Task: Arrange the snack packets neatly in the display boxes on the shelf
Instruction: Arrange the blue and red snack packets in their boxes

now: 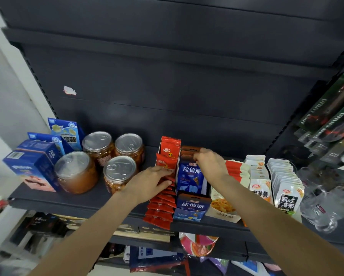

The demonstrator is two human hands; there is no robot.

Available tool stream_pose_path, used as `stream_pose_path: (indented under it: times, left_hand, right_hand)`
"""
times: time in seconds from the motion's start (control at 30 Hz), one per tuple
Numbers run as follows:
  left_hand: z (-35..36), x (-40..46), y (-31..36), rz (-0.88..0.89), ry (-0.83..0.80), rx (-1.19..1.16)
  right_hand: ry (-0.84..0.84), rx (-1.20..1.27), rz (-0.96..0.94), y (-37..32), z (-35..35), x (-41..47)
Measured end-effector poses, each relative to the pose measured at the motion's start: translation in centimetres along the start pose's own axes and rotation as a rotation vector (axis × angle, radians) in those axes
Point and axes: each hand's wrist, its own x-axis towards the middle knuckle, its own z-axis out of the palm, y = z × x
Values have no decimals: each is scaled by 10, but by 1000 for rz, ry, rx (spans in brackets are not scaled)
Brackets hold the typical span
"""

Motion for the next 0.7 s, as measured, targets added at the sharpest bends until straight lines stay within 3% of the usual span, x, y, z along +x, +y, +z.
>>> stream_pose_path:
  times: [0.13,0.33,0.5,0.6,0.7]
  left_hand:
    - [2,-1,-5,-3,-29,-8]
    - [1,-6,1,10,21,30]
    - [-1,-12,8,28,112,103]
    - [1,-17,10,24,115,123]
    - [2,-20,11,15,109,88]
  right_hand:
    - [-32,-89,-27,0,9,6]
    - [70,54,-67,5,-10,-18]
    - [-276,432,-135,8,-27,-50]
    - [-361,373,-168,3,-23,-59]
    - [-306,235,-180,-2,-21,-64]
